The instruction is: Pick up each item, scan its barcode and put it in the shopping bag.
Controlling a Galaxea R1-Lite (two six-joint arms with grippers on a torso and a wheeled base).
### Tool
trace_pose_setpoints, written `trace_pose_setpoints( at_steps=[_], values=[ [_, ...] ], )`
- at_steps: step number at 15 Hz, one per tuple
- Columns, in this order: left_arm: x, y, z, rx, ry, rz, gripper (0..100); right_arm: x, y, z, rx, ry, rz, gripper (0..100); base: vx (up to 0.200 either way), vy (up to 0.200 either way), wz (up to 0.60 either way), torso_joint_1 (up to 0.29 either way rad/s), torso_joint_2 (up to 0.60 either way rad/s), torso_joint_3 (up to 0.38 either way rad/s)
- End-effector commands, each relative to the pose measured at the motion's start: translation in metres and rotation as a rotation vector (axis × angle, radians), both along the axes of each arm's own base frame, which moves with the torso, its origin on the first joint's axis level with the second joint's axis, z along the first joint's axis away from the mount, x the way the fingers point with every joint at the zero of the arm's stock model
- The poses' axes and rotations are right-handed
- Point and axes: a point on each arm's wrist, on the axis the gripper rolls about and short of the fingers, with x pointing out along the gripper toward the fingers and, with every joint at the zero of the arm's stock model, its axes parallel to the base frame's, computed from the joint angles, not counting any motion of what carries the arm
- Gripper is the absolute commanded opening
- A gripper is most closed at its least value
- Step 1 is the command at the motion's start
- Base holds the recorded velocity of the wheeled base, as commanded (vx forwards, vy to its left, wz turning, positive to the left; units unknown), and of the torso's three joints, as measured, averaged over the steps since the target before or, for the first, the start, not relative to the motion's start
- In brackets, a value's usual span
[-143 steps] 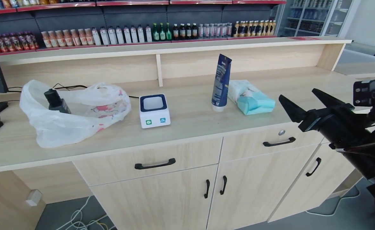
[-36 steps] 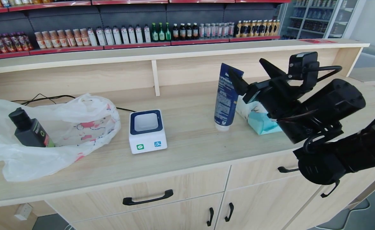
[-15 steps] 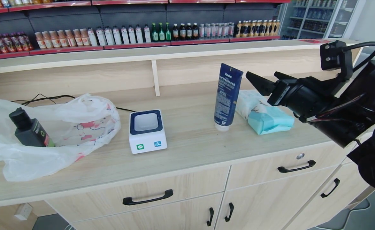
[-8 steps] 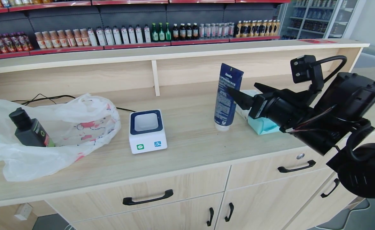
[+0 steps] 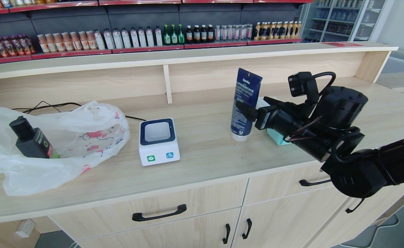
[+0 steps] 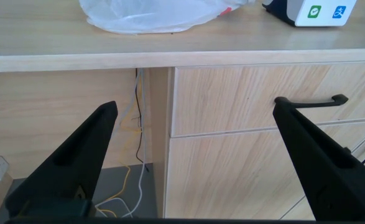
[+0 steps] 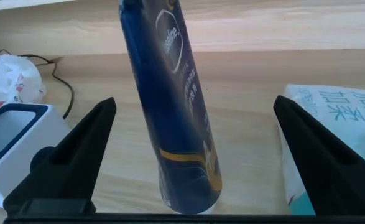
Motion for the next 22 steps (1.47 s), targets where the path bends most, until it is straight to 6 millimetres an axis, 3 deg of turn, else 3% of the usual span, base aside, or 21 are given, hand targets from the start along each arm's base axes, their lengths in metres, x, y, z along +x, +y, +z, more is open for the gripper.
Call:
trace_pose_setpoints(
  at_steps=[1, 5, 10, 18, 19, 22],
  values=[
    [0.0, 0.0, 0.0, 0.0, -0.001, 0.0, 100, 0.025, 0.005, -0.013, -0.007, 0.015, -0.015, 100, 0.0, 0.0, 0.0, 0.0, 0.0, 0.0],
    [0.0, 0.0, 0.0, 0.0, -0.001, 0.0, 100, 0.034, 0.013, -0.026, -0.031, 0.061, -0.006, 100, 0.0, 0.0, 0.0, 0.0, 0.0, 0.0],
    [0.0, 0.0, 0.0, 0.0, -0.001, 0.0, 100, 0.054, 0.024, -0.019, -0.013, 0.029, -0.009, 100, 0.0, 0.0, 0.0, 0.0, 0.0, 0.0],
    [0.0, 0.0, 0.0, 0.0, -0.001, 0.0, 100, 0.043, 0.018, -0.017, -0.017, 0.058, -0.009, 100, 0.0, 0.0, 0.0, 0.0, 0.0, 0.0],
    [0.0, 0.0, 0.0, 0.0, -0.001, 0.0, 100, 0.039, 0.017, -0.02, -0.026, 0.072, -0.009, 0, 0.0, 0.0, 0.0, 0.0, 0.0, 0.0],
    [0.0, 0.0, 0.0, 0.0, -0.001, 0.0, 100, 0.036, 0.016, -0.019, -0.023, 0.077, -0.007, 0, 0.0, 0.0, 0.0, 0.0, 0.0, 0.0]
  ],
)
